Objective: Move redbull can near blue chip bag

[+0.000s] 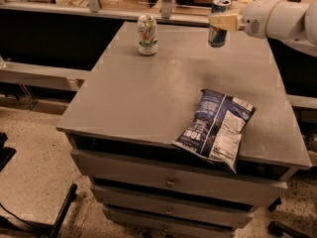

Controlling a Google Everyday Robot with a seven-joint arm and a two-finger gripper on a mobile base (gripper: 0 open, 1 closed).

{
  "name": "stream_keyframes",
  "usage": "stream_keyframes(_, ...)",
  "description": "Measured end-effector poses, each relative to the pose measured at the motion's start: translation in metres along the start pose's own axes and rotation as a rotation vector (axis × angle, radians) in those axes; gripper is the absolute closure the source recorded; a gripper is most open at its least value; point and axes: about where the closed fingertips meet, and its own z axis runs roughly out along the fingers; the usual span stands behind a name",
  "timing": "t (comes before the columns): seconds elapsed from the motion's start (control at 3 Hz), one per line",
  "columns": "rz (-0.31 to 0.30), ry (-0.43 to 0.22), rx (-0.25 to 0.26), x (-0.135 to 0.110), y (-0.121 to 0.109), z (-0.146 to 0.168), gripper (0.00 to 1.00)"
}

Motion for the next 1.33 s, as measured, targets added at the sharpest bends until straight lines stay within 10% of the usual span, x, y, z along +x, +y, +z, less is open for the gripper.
stream_keyframes(0.67, -0.069, 0.06, -0.24, 0.016, 0.116, 0.005, 1.0)
stream_keyframes(1.33, 0.035, -0.031, -0.483, 0.043, 0.167, -0.003, 0.59)
